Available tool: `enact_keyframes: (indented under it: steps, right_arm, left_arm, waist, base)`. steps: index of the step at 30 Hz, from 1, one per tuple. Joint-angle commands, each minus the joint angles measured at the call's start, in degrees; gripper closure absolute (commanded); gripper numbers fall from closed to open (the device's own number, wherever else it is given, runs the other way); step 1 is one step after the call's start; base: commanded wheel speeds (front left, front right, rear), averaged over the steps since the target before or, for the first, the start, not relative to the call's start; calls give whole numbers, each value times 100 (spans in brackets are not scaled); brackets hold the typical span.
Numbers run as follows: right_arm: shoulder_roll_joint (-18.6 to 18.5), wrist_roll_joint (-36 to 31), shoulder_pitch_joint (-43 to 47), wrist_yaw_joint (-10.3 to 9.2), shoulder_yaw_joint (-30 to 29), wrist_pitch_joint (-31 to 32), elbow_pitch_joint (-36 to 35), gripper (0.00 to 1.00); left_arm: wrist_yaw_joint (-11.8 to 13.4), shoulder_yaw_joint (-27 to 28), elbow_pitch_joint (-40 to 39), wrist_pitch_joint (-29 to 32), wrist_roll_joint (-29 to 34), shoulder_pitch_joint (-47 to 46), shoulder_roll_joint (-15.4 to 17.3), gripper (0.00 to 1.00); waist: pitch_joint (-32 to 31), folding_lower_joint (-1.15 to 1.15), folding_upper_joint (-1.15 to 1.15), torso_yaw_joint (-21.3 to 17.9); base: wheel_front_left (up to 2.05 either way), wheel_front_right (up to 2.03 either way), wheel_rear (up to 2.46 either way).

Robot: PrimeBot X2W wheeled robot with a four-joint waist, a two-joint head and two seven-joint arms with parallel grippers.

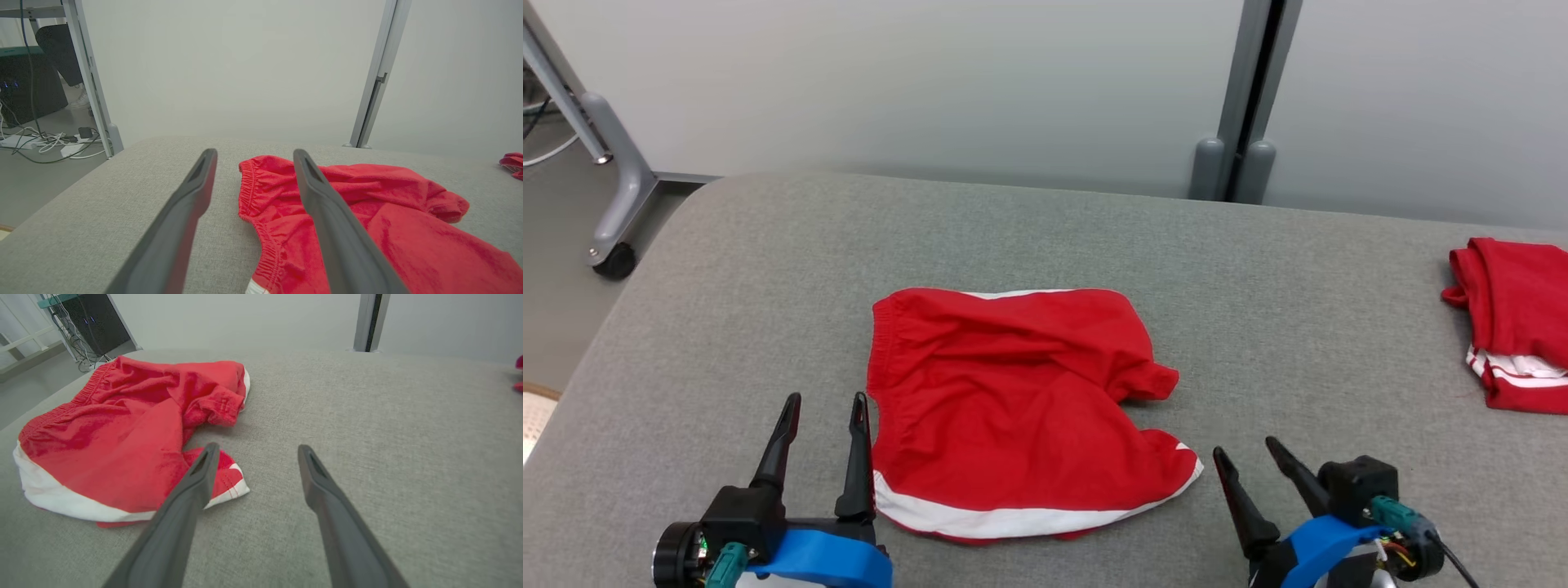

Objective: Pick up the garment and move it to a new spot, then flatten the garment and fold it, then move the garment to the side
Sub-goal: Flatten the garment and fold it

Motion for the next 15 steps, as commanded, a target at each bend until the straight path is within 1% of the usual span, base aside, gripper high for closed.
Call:
enact_keyframes:
  steps: [1, 8, 15]
  right_arm:
    - [-11, 22, -72, 4, 24, -27, 86, 0]
    - [-13, 60, -534, 4, 221, -321, 1365, 0]
    - [-12, 137, -975, 4, 407, -614, 2462, 0]
  left_arm:
    - [-19, -22, 19, -15, 11, -66, -19, 0]
    - [-134, -39, 129, -15, 58, -220, -143, 0]
    - [-201, -2, 166, -15, 127, -255, -198, 0]
  waist:
    - [57, 0, 0, 72]
    - [216, 0, 0, 413]
    - [289, 0, 0, 600]
  base:
    - [0, 0, 0]
    - [0, 0, 0]
    - [0, 0, 0]
